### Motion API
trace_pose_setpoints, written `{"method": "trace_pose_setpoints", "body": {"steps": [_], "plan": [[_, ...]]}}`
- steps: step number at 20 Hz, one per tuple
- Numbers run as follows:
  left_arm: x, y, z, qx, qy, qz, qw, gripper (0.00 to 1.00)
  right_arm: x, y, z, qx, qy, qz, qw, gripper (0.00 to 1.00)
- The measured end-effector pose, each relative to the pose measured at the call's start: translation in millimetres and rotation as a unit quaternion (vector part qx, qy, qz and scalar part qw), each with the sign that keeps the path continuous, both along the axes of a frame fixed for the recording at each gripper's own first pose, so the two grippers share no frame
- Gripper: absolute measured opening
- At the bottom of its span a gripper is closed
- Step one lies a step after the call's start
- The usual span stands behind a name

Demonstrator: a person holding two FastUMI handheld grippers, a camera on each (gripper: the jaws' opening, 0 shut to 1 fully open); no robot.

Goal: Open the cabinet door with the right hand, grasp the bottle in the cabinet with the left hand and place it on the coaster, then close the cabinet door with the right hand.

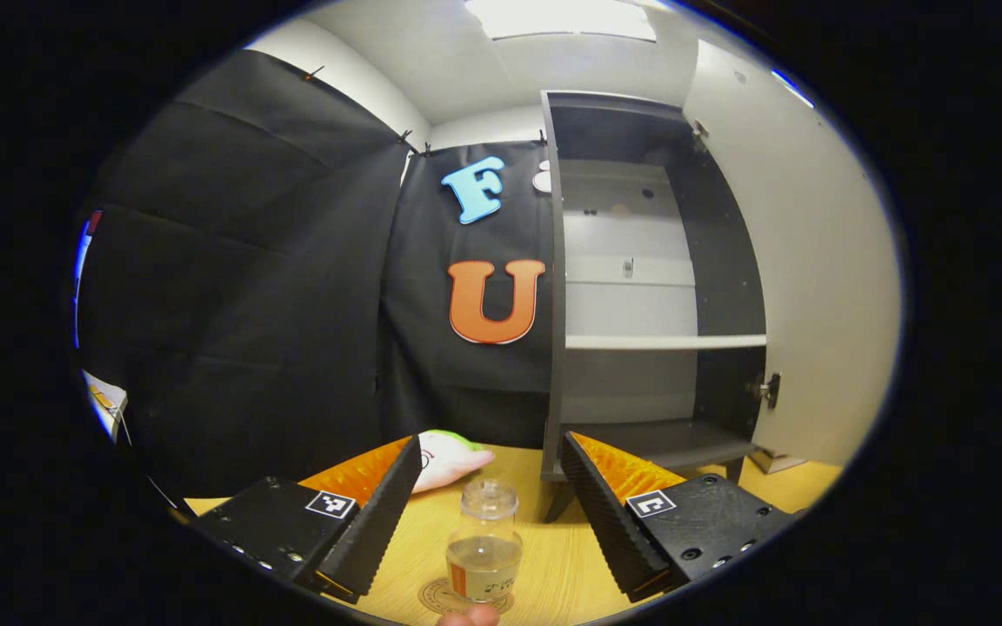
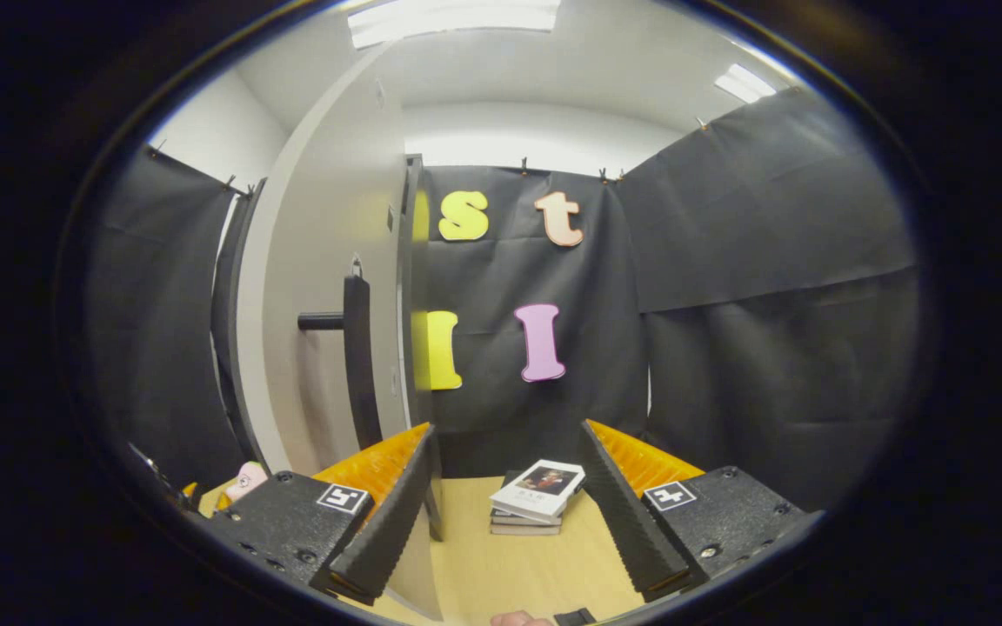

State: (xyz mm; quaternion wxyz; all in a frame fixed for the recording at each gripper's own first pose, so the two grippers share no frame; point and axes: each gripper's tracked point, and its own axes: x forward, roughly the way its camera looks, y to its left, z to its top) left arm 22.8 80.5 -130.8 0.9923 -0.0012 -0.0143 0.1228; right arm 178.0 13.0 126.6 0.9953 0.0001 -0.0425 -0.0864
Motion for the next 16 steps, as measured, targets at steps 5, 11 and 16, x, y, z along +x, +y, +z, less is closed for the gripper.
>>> {"method": "trace_pose_setpoints", "body": {"steps": [5,11,16], "plan": [[-3.9,-13.8,54.0,0.002,0.019,-0.046,0.999,0.95,1.9,5.3,3.1,-0.043,0.005,0.005,0.999,0.88],[-20.9,-47.4,88.7,0.000,0.029,-0.098,0.995,0.95,4.8,27.7,-5.3,0.030,-0.011,0.064,0.997,0.94],[-32.5,-60.9,100.9,0.022,0.023,-0.118,0.993,0.95,10.8,72.3,-9.5,0.073,-0.020,0.141,0.987,0.94]]}}
